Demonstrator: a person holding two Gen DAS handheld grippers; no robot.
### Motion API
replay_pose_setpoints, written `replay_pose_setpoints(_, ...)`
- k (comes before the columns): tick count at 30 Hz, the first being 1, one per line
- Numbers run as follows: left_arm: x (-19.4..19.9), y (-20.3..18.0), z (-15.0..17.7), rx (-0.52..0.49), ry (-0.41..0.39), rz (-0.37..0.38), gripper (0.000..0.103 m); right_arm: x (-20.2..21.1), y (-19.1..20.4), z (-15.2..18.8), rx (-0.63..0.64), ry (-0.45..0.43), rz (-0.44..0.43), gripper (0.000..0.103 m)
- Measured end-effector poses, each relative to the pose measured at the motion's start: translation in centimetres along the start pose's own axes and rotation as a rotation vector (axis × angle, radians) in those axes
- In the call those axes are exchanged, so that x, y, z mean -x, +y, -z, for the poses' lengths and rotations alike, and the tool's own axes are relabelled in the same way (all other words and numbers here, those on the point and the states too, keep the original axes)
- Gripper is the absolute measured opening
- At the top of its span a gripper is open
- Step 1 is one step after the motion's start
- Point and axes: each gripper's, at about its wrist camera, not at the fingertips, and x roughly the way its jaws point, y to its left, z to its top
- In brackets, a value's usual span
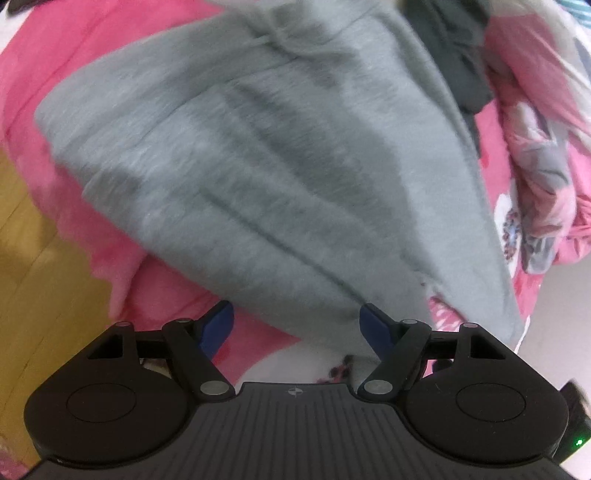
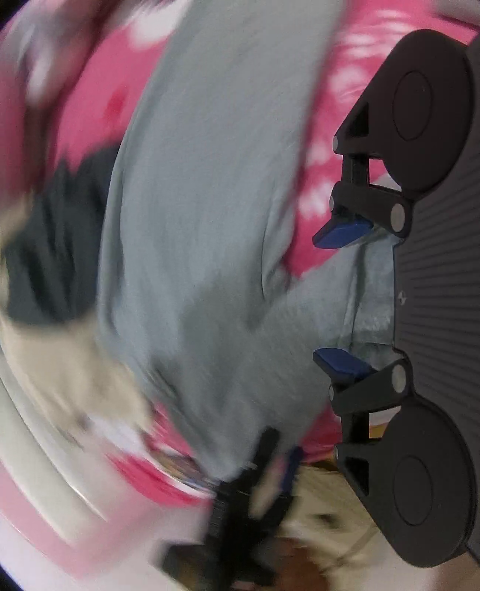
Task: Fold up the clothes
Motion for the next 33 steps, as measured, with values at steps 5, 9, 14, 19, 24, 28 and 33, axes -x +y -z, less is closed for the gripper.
replay_pose_setpoints(5, 0.0, 0.8, -0.4, 0.022, -0.065, -0.043, 0.071, -1.7, 2.4, -0.6, 0.210, -0.011, 0.029, 0.038)
replay_pose_setpoints(9, 0.1, 0.8, -0.8, 0.046, -0.136, -0.052, 0.048, -1.6, 2.8, -0.1, 0.134, -0.012, 0.027, 0.006)
replay_pose_setpoints(14, 1.6, 0.6, -0.9, 0.024, -0.175, -0.011, 0.006, 0.8, 4.6, -0.6, 0.047, -0.062, -0.012, 0.004)
replay_pose_setpoints(19, 4.6, 1.4, -1.6, -0.033, -0.207, 0.011, 0.004, 2.5, 7.9, -0.2, 0.045, -0.078, -0.074, 0.004)
replay_pose_setpoints(24, 3.7, 2.5, -2.0, -0.086, -0.196, -0.089, 0.002, -2.2, 11.7, 3.1, 0.139, 0.048, -0.031, 0.004)
replay_pose_setpoints(28, 3.3, 3.0, -2.0, -0.142, -0.194, -0.157, 0.002, -5.7, 12.2, 4.9, 0.090, 0.146, -0.018, 0.006)
replay_pose_setpoints(33, 3.7, 2.9, -1.4, -0.230, -0.173, -0.198, 0.004, -5.1, 10.7, 4.7, -0.140, 0.138, -0.046, 0.009)
